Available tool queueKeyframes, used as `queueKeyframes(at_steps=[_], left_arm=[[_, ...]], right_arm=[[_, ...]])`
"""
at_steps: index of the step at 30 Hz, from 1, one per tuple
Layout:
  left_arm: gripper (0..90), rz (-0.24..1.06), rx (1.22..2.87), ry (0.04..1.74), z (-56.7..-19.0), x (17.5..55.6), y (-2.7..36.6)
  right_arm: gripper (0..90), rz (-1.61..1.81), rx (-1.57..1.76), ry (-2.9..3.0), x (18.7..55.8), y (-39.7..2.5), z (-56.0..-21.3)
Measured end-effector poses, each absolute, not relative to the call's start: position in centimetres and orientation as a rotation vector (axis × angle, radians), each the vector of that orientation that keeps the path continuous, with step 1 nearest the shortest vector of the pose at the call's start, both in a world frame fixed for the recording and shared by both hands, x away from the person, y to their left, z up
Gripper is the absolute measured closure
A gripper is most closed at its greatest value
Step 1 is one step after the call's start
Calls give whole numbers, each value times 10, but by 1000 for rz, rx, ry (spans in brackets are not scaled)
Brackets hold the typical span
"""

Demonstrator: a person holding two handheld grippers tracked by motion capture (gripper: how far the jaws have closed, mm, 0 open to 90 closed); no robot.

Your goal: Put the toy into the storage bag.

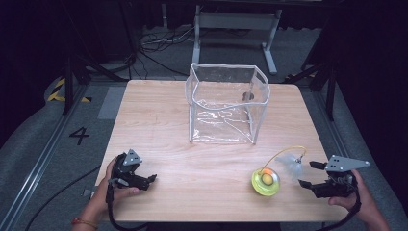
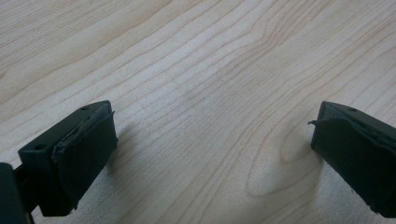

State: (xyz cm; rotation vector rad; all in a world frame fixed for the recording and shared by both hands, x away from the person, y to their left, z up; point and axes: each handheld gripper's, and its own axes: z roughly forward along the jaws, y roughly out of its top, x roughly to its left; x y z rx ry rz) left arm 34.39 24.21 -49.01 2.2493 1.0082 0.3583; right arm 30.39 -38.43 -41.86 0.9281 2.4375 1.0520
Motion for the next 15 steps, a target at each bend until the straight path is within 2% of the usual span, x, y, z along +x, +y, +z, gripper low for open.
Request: queueKeyframes(at_steps=[15], left_arm=[[6, 356, 2240, 1029, -490, 342, 242]], right_arm=[[197, 1009, 777, 2459, 314, -366, -368]])
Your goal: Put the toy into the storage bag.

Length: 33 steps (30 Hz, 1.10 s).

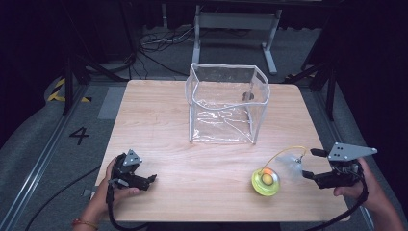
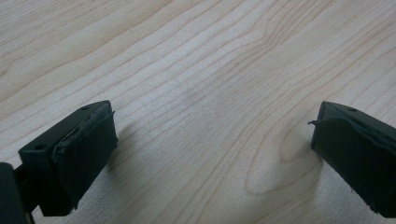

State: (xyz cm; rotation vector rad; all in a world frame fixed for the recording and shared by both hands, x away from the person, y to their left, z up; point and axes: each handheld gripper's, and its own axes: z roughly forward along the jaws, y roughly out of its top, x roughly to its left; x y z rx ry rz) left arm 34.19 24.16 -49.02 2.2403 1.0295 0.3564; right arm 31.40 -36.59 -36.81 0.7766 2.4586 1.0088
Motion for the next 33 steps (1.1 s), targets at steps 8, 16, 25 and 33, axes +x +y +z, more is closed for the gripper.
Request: queueKeyframes(at_steps=[8, 16, 25, 33], left_arm=[[6, 359, 2240, 1029, -490, 342, 242], [5, 358, 2240, 1026, -490, 342, 242], [5, 358, 2240, 1026, -490, 342, 242], [5, 357, 2238, 1019, -491, 342, 242]], right_arm=[[188, 994, 694, 2473, 323, -352, -341], [191, 972, 598, 2515, 322, -336, -314], [193, 943, 496, 2546, 315, -319, -292], [262, 816, 424, 2622, 321, -289, -287]])
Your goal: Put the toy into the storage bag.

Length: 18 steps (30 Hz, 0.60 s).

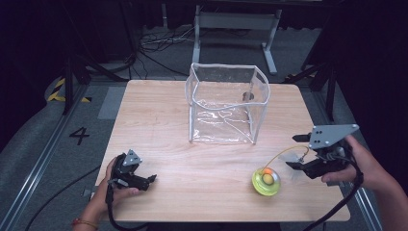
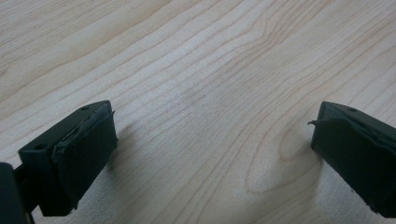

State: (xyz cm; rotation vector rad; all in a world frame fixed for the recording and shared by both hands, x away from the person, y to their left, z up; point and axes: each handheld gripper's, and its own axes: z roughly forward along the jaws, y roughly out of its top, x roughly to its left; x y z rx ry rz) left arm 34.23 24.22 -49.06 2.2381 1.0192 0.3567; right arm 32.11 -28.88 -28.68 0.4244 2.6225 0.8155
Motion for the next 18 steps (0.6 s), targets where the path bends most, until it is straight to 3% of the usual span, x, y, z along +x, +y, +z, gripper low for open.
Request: queueKeyframes(at_steps=[18], left_arm=[[5, 356, 2238, 1014, -491, 343, 242]], right_arm=[[548, 593, 327, 2830, 334, -246, -296]])
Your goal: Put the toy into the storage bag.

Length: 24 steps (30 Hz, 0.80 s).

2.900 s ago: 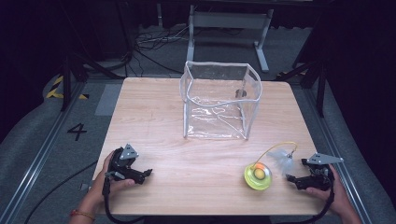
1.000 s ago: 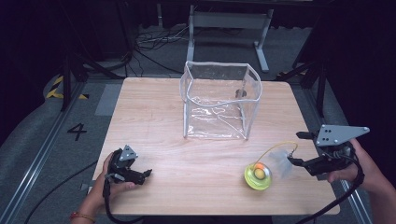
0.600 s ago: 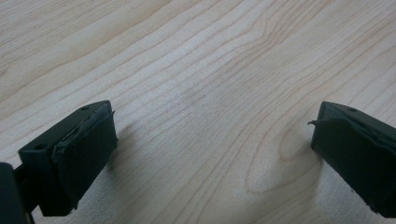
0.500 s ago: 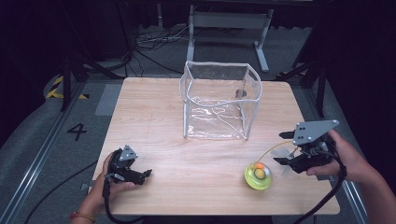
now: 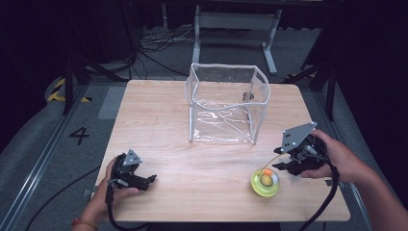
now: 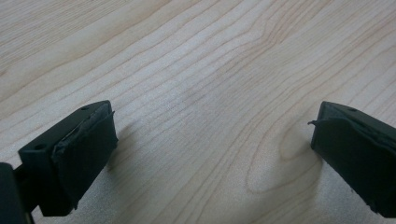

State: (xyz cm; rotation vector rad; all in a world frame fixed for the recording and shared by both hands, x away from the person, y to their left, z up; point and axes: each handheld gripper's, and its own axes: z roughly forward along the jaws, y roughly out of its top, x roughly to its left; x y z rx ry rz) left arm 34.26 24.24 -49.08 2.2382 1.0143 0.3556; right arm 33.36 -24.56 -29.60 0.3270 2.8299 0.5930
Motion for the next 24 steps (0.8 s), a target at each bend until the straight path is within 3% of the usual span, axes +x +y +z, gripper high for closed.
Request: queueKeyframes(at_steps=[6, 15, 24], left_arm=[[5, 356, 2238, 1015, -491, 342, 242], [5, 356, 2238, 1015, -491, 342, 242], [5, 356, 2239, 1016, -491, 342, 242]], right_arm=[[645, 610, 361, 2832, 337, -242, -292], [870, 610, 395, 2834, 338, -245, -289], [882, 615, 407, 2856, 339, -249, -286]])
